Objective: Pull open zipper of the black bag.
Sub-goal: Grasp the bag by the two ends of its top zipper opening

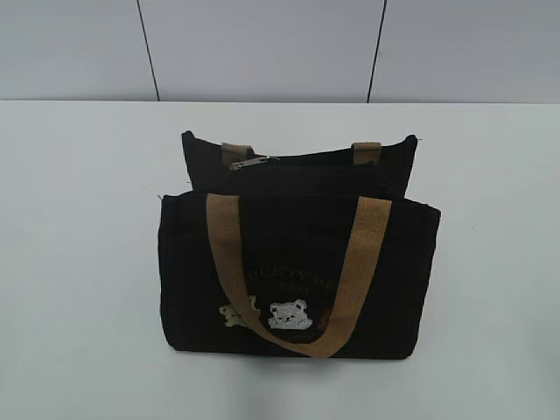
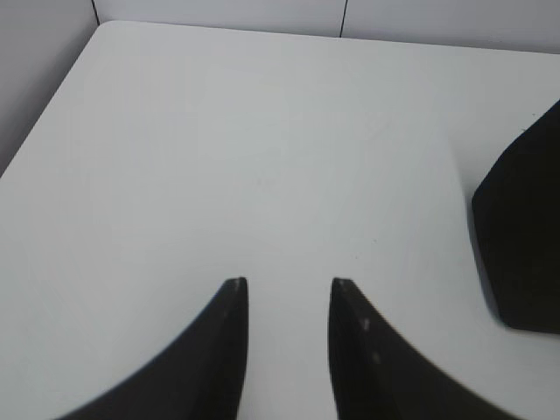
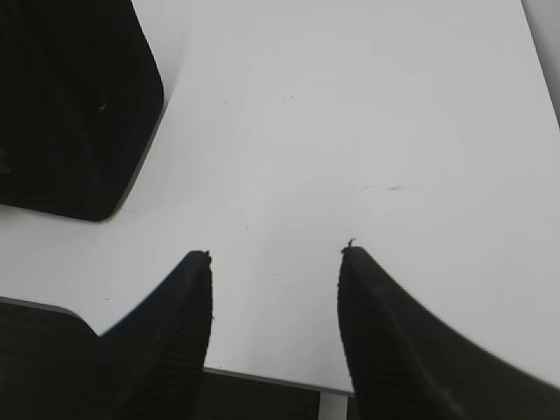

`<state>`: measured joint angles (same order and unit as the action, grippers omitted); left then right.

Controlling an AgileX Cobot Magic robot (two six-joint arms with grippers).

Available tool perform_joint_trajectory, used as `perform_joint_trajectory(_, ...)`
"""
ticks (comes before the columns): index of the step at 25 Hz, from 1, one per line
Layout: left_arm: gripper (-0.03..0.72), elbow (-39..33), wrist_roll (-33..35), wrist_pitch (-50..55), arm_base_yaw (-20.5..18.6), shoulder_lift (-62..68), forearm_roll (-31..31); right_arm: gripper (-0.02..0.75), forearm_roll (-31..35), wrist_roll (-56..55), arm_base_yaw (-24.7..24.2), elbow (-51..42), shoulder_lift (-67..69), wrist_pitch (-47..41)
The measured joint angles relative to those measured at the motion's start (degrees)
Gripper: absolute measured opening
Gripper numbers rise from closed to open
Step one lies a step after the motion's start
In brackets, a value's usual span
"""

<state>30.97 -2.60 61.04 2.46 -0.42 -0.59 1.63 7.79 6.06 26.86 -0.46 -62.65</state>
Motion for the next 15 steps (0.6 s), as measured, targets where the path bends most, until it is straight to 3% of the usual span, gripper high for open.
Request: perform_joint_trajectory(15, 0.237, 0.00, 0.00, 0.00, 0.00, 0.00, 0.00, 0.361, 0.00, 0.00, 0.00, 0.00, 0.00, 0.00)
